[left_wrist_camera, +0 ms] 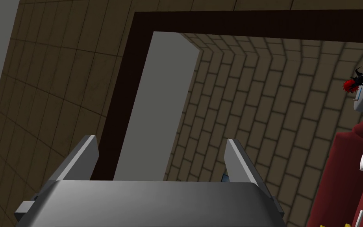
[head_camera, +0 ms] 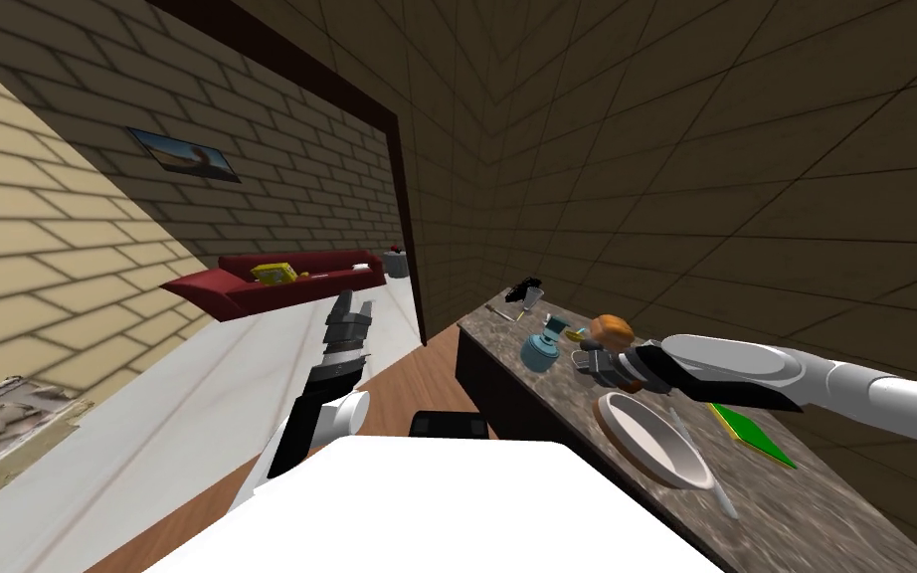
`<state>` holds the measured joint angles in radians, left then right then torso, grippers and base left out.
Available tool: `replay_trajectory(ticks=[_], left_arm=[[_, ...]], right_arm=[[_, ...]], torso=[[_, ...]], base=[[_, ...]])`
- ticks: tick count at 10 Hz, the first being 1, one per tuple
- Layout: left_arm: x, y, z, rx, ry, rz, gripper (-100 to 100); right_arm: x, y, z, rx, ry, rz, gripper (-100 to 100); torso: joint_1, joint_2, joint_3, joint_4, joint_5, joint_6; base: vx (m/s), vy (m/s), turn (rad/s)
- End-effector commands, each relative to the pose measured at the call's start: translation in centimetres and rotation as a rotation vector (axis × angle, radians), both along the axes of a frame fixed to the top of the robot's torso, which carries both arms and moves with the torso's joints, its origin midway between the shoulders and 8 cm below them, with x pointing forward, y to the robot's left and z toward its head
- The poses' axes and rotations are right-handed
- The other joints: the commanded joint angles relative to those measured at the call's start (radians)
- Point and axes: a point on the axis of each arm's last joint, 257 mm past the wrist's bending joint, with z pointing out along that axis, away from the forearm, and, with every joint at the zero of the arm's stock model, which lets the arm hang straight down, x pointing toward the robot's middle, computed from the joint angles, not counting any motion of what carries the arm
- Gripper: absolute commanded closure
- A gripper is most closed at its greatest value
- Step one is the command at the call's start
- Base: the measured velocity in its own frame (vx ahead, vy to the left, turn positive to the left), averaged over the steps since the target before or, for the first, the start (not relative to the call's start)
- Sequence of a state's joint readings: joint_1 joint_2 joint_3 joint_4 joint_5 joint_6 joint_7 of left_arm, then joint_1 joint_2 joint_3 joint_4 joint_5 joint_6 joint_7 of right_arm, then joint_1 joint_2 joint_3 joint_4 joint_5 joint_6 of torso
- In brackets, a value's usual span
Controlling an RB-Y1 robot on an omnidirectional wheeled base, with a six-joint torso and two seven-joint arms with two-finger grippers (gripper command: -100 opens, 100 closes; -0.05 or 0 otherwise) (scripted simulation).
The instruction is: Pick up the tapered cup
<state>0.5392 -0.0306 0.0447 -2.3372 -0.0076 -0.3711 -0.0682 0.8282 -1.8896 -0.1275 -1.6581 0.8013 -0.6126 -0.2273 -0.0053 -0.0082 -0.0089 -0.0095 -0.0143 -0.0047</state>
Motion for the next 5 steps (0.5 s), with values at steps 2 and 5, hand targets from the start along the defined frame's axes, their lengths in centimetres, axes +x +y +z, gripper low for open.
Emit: replay_trajectory(ticks=[2,5], left_arm=[[0.0,0.0,0.0,0.0,0.0,0.0,0],[0.0,0.0,0.0,0.0,0.0,0.0,0]], right_arm=[[0.5,1.1,0.6,0.001,0.0,0.038,100],[0.9,2.0,1.0,0.0,0.002,0.069,100]], torso=[[0.001,-0.001,-0.001,0.0,0.0,-0.001],[0.002,-0.003,-0.002,-0.001,0.001,-0.001]], base=[[0.028,-0.001,-0.072],[0.034,0.006,-0.104]])
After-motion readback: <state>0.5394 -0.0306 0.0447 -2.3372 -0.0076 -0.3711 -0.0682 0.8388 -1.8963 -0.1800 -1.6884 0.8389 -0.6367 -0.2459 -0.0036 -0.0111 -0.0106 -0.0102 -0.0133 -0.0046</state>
